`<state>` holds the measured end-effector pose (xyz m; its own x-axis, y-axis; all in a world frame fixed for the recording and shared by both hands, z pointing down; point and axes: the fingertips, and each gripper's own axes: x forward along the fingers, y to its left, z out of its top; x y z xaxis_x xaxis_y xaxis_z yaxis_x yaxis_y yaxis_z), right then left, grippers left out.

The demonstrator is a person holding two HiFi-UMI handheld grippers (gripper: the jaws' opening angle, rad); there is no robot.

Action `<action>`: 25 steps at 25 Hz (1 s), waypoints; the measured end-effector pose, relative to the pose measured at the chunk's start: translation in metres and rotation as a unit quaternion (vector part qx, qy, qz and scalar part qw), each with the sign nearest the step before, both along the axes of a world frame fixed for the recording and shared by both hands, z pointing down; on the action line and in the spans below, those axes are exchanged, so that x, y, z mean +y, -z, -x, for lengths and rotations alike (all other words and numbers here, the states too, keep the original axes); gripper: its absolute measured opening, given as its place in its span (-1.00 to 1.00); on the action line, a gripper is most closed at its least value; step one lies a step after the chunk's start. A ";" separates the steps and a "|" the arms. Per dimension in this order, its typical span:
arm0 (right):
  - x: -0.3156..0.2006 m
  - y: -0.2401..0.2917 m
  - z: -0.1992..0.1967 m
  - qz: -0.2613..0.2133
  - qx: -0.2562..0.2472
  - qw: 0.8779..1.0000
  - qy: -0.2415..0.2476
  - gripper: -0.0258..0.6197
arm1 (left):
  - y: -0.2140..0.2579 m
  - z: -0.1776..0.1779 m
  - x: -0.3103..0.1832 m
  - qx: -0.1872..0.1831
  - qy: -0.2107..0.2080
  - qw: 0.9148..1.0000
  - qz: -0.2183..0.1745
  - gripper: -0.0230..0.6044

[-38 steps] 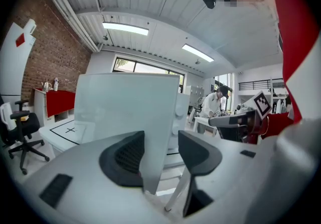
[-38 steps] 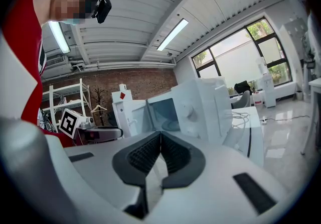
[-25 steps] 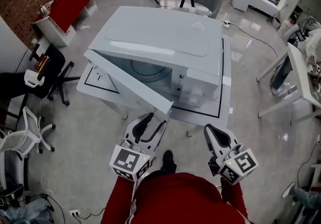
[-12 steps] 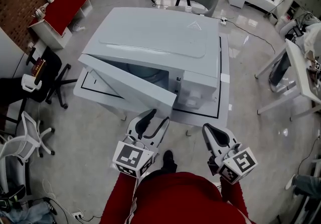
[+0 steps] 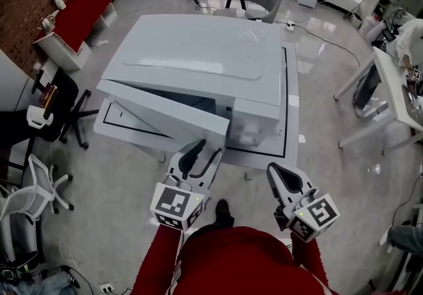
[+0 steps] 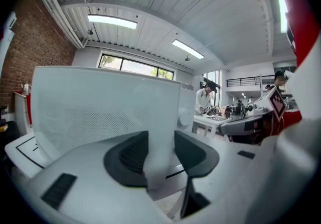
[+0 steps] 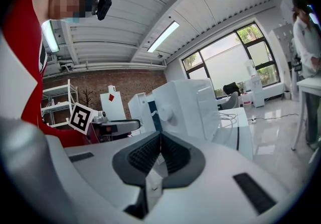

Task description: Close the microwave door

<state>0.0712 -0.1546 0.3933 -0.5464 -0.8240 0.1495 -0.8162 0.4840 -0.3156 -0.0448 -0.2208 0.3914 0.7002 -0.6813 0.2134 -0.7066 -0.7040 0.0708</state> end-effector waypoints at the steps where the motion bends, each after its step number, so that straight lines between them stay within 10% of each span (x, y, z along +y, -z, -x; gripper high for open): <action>1: -0.001 0.003 0.000 -0.002 -0.008 1.000 0.000 -0.87 | 0.001 -0.001 -0.002 -0.001 -0.001 1.000 -0.001 -0.38; 25: -0.014 -0.004 -0.004 0.007 0.007 1.000 0.003 -0.88 | 0.004 -0.007 -0.030 0.002 0.042 0.999 -0.011 -0.54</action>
<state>0.0749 -0.1682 0.3974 -0.5492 -0.8186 0.1680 -0.8175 0.4845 -0.3115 -0.0375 -0.2507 0.3870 0.6406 -0.7423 0.1962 -0.7634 -0.6433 0.0589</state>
